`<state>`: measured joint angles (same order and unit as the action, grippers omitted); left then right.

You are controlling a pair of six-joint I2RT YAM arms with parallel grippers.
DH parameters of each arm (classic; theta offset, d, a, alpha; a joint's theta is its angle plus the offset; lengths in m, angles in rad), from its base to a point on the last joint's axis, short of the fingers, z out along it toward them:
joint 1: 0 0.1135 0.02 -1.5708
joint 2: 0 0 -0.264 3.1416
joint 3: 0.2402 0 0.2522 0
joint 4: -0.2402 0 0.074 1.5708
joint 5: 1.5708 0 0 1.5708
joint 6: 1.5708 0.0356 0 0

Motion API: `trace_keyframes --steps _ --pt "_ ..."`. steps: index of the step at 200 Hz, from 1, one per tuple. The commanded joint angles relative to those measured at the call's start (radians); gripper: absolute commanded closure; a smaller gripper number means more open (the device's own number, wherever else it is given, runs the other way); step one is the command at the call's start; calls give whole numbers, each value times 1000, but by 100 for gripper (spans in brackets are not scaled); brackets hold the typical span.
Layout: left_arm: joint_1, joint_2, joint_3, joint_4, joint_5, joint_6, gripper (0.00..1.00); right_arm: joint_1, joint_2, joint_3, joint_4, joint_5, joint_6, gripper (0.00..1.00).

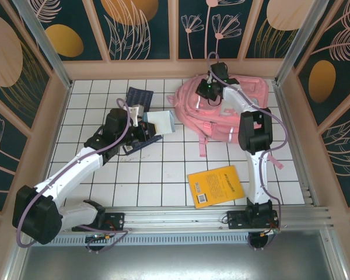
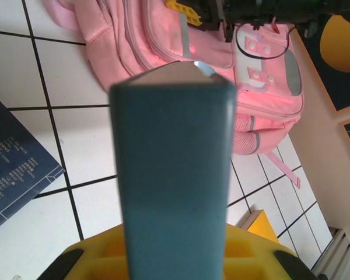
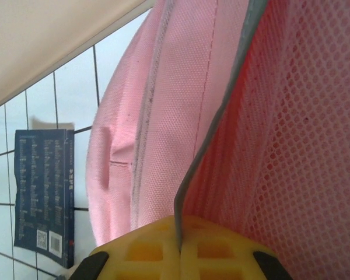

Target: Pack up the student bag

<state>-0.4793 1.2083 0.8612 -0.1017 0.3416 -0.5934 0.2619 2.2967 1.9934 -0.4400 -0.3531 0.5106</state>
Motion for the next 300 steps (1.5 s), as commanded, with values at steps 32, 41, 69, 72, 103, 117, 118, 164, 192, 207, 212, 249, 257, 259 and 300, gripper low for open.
trace_keyframes --steps 32,41,69,72,103,117,118,164,192,207,212,249,257,259,300 --pt "15 -1 49 18 -45 -11 100 -19 -356 -148 61 -180 -84 100" --pt "21 15 67 6 -53 -21 100 -28 -415 -210 102 -225 -94 100" --pt "61 79 96 39 10 -96 100 -77 -546 -353 211 -377 -107 100" --pt "63 85 98 49 21 -105 100 -84 -557 -364 218 -395 -107 100" --pt "78 133 159 81 55 -138 100 -154 -682 -506 341 -515 -72 100" --pt "80 154 183 103 70 -149 100 -175 -731 -566 405 -556 -45 100" --pt "80 156 185 105 73 -150 100 -176 -734 -571 408 -559 -43 100" --pt "77 344 189 424 342 -354 100 -179 -792 -607 455 -590 -17 100" --pt "44 454 200 571 385 -441 100 -179 -803 -612 482 -606 18 100" --pt "15 499 226 637 397 -478 100 -179 -808 -613 496 -615 34 100" --pt "4 534 239 651 397 -485 100 -178 -809 -612 498 -617 38 100" --pt "-50 688 343 722 400 -545 100 -178 -811 -614 522 -629 68 100" --pt "-63 726 369 723 398 -552 100 -179 -811 -615 530 -634 77 100" --pt "-67 733 378 722 397 -552 100 -179 -810 -616 531 -635 79 100" --pt "-143 914 574 643 380 -534 100 -171 -807 -610 546 -646 93 100"
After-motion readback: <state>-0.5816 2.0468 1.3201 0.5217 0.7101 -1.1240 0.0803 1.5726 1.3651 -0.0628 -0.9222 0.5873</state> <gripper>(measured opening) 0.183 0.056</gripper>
